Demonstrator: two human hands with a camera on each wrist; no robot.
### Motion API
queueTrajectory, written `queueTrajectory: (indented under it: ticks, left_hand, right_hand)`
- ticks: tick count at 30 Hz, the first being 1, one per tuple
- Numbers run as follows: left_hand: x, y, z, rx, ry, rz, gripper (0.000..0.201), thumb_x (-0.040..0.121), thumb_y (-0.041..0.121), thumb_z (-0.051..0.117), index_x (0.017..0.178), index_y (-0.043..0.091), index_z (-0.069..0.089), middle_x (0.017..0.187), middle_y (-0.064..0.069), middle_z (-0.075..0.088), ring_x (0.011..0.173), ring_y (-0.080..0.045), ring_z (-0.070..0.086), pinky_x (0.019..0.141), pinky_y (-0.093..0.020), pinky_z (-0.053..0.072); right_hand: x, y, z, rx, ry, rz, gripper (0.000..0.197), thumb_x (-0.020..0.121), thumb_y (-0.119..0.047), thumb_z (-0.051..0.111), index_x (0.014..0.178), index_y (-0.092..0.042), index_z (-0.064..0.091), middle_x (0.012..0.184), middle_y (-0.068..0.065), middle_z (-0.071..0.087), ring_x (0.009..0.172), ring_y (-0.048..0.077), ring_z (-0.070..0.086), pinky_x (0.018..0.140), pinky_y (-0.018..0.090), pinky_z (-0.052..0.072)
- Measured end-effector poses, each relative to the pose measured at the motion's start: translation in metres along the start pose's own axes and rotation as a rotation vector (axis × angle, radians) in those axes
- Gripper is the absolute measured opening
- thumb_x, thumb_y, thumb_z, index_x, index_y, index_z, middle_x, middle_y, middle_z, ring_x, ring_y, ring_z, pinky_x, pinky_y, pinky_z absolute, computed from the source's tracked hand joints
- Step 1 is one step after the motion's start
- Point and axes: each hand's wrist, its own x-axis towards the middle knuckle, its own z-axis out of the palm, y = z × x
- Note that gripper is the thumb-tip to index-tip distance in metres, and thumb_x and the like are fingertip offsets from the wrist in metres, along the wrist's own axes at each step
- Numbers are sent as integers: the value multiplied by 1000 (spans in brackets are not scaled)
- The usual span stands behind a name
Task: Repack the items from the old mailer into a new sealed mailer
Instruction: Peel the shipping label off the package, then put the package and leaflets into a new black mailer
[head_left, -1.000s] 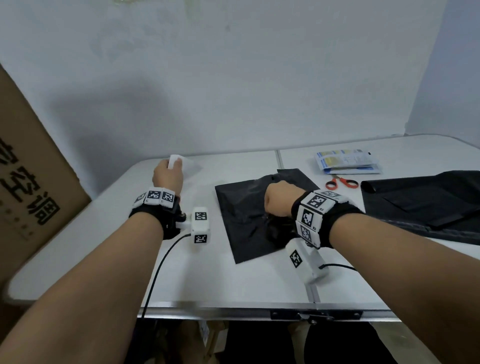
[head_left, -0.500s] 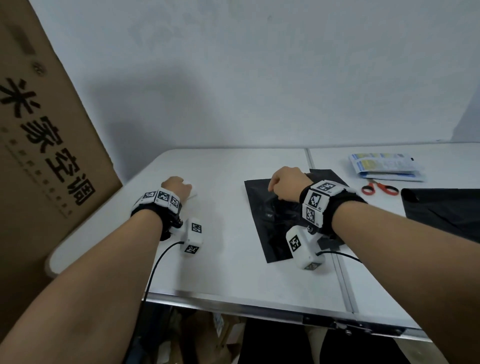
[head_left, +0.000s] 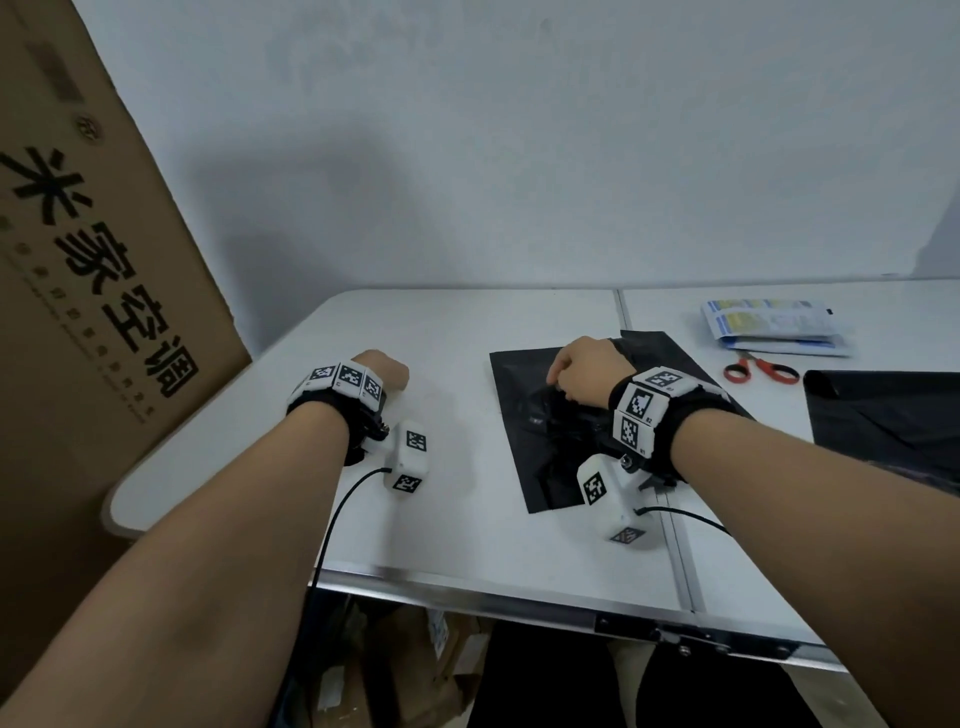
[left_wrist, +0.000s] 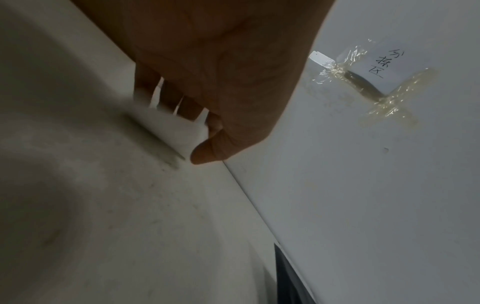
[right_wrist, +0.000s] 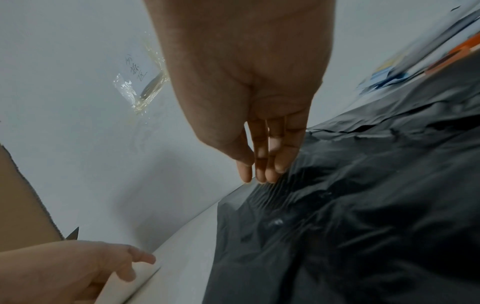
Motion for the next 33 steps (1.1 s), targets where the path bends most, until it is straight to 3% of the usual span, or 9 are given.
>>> queueTrajectory:
  ticks: [3, 8, 13, 16, 19, 21, 25, 28, 33]
  left_hand:
    - [-8, 10, 0, -8, 3, -16, 39, 83, 14, 56, 121, 2, 57, 128, -15, 57, 116, -31, 56, 81, -29, 43]
    - [-24, 44, 1, -242, 229, 245, 55, 86, 13, 56, 139, 14, 41, 145, -12, 39, 130, -30, 43, 105, -34, 36]
    - [-55, 104, 18, -84, -68, 476, 78, 82, 39, 69, 146, 24, 28, 144, -8, 43, 126, -28, 49, 102, -36, 43]
    - [-58, 128, 38, -159, -220, 462, 75, 81, 16, 72, 144, 26, 33, 138, -8, 49, 110, -27, 56, 78, -37, 58]
    - [-57, 149, 49, -421, -261, 486, 64, 85, -7, 57, 138, 24, 44, 126, -11, 52, 94, -24, 55, 55, -26, 58]
    - [-57, 165, 50, -734, -299, 515, 59, 86, -10, 52, 137, 19, 46, 121, -9, 53, 99, -24, 59, 75, -32, 61]
    - [-59, 192, 42, -936, -342, 570, 60, 83, 17, 69, 135, 27, 39, 120, -6, 61, 110, -21, 62, 96, -39, 53]
    - [-40, 208, 36, -610, -45, 590, 61, 75, 31, 74, 128, 20, 47, 115, -6, 64, 108, -26, 63, 95, -39, 51]
    - [7, 234, 33, -955, 3, 408, 37, 78, 12, 61, 114, 5, 60, 92, -14, 67, 63, -22, 59, 59, -27, 50]
  right_hand:
    - [-3, 14, -7, -29, 54, 29, 33, 86, -8, 42, 95, -8, 74, 106, 14, 69, 98, 31, 66, 90, 38, 54]
    - [-6, 48, -26, -183, 110, 187, 36, 83, -13, 46, 111, -24, 67, 129, 8, 55, 124, 36, 43, 104, 43, 41]
    - [-11, 89, -41, -357, 30, 380, 61, 85, -29, 58, 139, -13, 36, 142, 13, 35, 134, 39, 31, 111, 48, 29]
    - [-14, 106, -49, -292, -45, 389, 85, 79, -29, 70, 147, -20, 20, 139, 21, 44, 129, 38, 42, 108, 44, 38]
    - [-10, 112, -54, -155, -112, 298, 70, 79, -13, 69, 140, -26, 37, 124, 14, 60, 98, 27, 62, 74, 31, 56]
    - [-2, 110, -53, 134, -35, 258, 49, 84, -4, 59, 130, -17, 51, 124, 13, 61, 81, 22, 62, 58, 25, 56]
    - [14, 95, -59, 709, 71, 173, 47, 89, -2, 50, 136, -6, 44, 136, 18, 51, 97, 19, 55, 88, 35, 56]
    - [18, 81, -66, 853, 2, 43, 51, 91, 7, 44, 140, -8, 43, 140, 21, 48, 101, 20, 51, 100, 39, 46]
    - [22, 107, -78, 648, 55, -51, 56, 90, 1, 48, 138, -26, 47, 140, 4, 48, 115, 17, 52, 92, 26, 45]
